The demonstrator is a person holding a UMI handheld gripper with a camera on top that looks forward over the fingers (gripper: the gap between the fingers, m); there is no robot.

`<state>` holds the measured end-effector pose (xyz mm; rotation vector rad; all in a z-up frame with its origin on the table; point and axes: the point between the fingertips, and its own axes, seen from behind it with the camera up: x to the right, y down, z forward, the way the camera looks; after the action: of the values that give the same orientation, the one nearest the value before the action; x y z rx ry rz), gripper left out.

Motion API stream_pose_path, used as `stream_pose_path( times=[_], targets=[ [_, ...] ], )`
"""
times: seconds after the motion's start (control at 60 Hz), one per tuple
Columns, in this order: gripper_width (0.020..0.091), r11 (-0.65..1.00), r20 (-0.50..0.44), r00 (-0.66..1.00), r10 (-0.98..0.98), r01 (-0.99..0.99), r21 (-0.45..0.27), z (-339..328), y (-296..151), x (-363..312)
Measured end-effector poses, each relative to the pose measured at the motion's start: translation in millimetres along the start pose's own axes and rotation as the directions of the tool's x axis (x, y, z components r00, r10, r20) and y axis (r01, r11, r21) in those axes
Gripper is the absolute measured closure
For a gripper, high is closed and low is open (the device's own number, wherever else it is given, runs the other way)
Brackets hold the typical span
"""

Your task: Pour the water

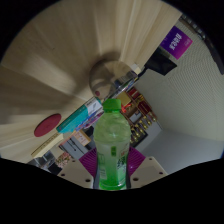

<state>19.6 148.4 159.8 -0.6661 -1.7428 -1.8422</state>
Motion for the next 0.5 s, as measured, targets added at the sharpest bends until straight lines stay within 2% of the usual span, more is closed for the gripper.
stream_pose_path(
  times=[0.1, 0.117, 0.15, 0.183, 0.2, 0.283, 0.3, 0.35, 0.4, 0.45, 0.483, 0.5],
  targets=[
    [0.0739, 1.000, -0.006, 1.000, 0.011, -0.010, 0.003, 0.6, 0.3, 1.0],
    [0.0740, 1.000, -0.009, 1.000, 0.015, -0.015, 0.004, -15.2, 2.8, 3.4],
    [0.0740, 0.999, -0.013, 0.999, 0.034, -0.034, 0.005, 6.9, 0.9, 2.9],
    [0.0736, 0.997, -0.027, 0.997, 0.074, -0.074, 0.005, -0.2, 1.6, 5.9],
    [0.0738, 0.995, -0.025, 0.995, 0.094, -0.094, 0.025, 4.6, 1.2, 6.4],
    [0.0738, 0.922, -0.054, 0.921, 0.386, -0.386, 0.011, 11.4, 19.5, 16.4],
    [0.0740, 0.874, -0.077, 0.872, 0.483, -0.485, -0.011, 2.7, 25.7, 17.3],
    [0.0741, 0.645, -0.090, 0.642, 0.761, -0.764, -0.006, -7.9, 40.5, 9.6],
    [0.0742, 0.323, -0.039, 0.323, 0.946, -0.946, 0.001, 6.2, 48.3, 1.9],
    [0.0742, -0.037, 0.003, -0.037, 0.999, -0.999, 0.001, 7.0, 49.0, -7.7],
    [0.0740, -0.266, 0.031, -0.267, 0.963, -0.964, -0.008, 7.9, 47.0, -14.4],
    [0.0740, -0.386, 0.010, -0.386, 0.922, -0.922, 0.015, -2.1, 45.3, -22.9]
  ],
)
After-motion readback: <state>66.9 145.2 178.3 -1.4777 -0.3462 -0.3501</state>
